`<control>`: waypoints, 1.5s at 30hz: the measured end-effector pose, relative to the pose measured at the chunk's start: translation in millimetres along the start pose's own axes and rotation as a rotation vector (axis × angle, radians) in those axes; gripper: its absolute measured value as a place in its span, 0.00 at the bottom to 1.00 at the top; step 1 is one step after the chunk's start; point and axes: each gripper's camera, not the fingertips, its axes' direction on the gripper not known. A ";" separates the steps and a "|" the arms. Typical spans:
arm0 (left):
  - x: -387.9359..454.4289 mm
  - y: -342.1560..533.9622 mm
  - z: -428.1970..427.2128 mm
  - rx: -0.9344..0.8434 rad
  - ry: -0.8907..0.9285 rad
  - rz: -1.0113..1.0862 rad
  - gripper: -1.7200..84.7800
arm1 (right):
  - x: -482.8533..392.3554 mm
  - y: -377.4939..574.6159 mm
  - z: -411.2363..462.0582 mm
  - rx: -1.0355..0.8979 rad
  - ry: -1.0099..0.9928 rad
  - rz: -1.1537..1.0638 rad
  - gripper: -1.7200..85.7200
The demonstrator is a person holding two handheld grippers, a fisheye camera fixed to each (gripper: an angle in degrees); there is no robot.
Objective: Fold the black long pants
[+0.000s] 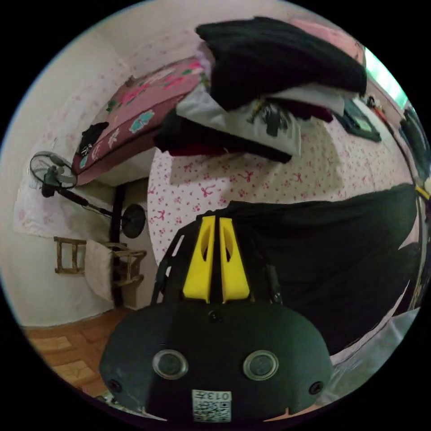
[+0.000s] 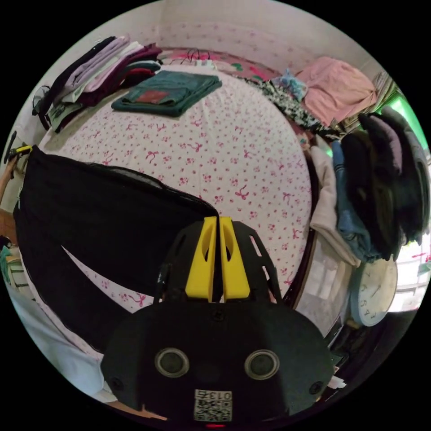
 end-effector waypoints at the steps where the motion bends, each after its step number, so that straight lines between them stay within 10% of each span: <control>1: -6.0 2.1 -2.6 0.023 0.010 -0.027 0.04 | 1.0 3.9 -7.5 0.046 0.009 0.020 0.03; 13: -54.6 62.7 49.0 0.118 0.227 -0.536 0.15 | 39.7 43.4 0.2 0.073 -0.096 0.347 0.11; 27: 317.5 149.0 6.2 0.124 0.313 0.656 0.17 | 10.1 99.4 30.7 -0.014 -0.197 0.368 0.11; 35: 378.0 176.0 44.7 0.004 0.318 0.792 0.04 | 8.7 110.8 -8.1 0.019 -0.114 0.320 0.10; 45: 366.4 207.0 64.5 -0.059 0.563 0.782 0.09 | 11.8 163.2 10.8 -0.103 -0.148 0.311 0.13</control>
